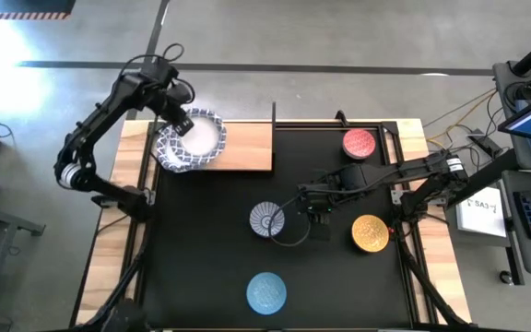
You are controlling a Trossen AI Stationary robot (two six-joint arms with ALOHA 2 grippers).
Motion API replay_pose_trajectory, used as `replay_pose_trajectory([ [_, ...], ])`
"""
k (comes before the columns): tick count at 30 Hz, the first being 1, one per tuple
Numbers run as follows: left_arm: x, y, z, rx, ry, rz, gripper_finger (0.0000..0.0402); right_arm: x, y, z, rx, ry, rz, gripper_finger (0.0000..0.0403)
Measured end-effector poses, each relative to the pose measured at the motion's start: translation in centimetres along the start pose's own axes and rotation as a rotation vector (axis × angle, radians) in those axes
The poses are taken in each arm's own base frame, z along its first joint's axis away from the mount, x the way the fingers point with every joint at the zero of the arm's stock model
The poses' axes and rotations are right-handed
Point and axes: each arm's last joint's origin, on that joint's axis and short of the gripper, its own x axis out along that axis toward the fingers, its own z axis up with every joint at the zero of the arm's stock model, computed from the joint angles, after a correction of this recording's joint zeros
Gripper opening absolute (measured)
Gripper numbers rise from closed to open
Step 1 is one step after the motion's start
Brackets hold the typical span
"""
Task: Place and stack bowls onto a shelf
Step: Stack the white patterned bowl on top of the white patterned bowl on the shelf
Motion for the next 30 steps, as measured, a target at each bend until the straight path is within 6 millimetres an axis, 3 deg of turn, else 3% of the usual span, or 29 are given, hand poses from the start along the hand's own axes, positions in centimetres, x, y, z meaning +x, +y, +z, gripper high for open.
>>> replay_pose_trajectory([
  [8,1.4,1.5,-0.2,-0.03,0.153,0.078,0.0,0.0,-0.1,-0.3,-0.003,0.027,-0.006,0.0169],
  [18,1.0,3.6,-1.5,-0.124,0.195,0.094,0.0,0.0,-0.1,-0.3,-0.003,0.027,-0.006,0.0169],
  [30,1.1,3.6,-1.7,-0.134,0.197,0.079,0.0006,0.0,-0.1,-0.3,-0.001,0.027,-0.006,0.0169],
])
